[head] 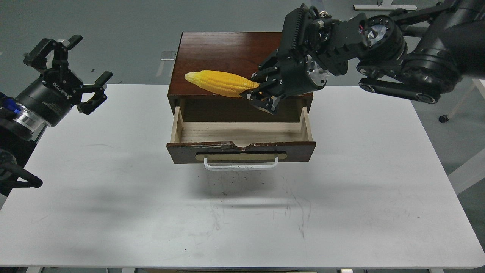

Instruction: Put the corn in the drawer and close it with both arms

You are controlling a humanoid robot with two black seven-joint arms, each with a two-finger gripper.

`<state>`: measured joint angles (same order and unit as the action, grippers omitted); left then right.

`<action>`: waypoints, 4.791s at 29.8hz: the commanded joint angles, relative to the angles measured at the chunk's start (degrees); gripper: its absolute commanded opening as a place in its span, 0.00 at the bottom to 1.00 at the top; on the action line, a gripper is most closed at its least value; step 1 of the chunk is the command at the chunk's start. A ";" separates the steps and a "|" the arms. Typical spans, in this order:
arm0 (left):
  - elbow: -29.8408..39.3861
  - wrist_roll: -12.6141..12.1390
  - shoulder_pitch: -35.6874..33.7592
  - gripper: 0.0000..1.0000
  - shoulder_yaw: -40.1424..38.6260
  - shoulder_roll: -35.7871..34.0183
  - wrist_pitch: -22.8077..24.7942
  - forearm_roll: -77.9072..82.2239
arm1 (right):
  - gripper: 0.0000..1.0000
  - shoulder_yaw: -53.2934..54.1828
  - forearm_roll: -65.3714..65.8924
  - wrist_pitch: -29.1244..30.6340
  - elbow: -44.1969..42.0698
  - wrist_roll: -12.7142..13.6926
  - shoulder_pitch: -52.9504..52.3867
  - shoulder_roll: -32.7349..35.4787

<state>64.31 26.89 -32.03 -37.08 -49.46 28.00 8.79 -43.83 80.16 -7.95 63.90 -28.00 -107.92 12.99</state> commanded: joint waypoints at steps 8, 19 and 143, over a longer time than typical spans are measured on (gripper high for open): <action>0.02 0.00 0.21 1.00 -0.01 -0.28 0.00 0.00 | 0.15 -2.23 0.09 -0.84 -0.62 0.00 2.80 -3.93; 0.02 0.00 0.21 1.00 -0.01 -0.28 0.00 0.00 | 0.68 -2.23 -0.18 -0.84 -0.62 0.00 4.03 -3.84; 29.38 -14.50 18.14 0.00 -0.80 16.68 -6.82 64.16 | 0.99 54.99 -74.62 1.27 -4.40 0.00 68.63 31.14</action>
<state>94.02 12.40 -13.85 -37.58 -32.75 21.24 72.99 11.16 5.54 -6.68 59.50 -28.00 -39.30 44.12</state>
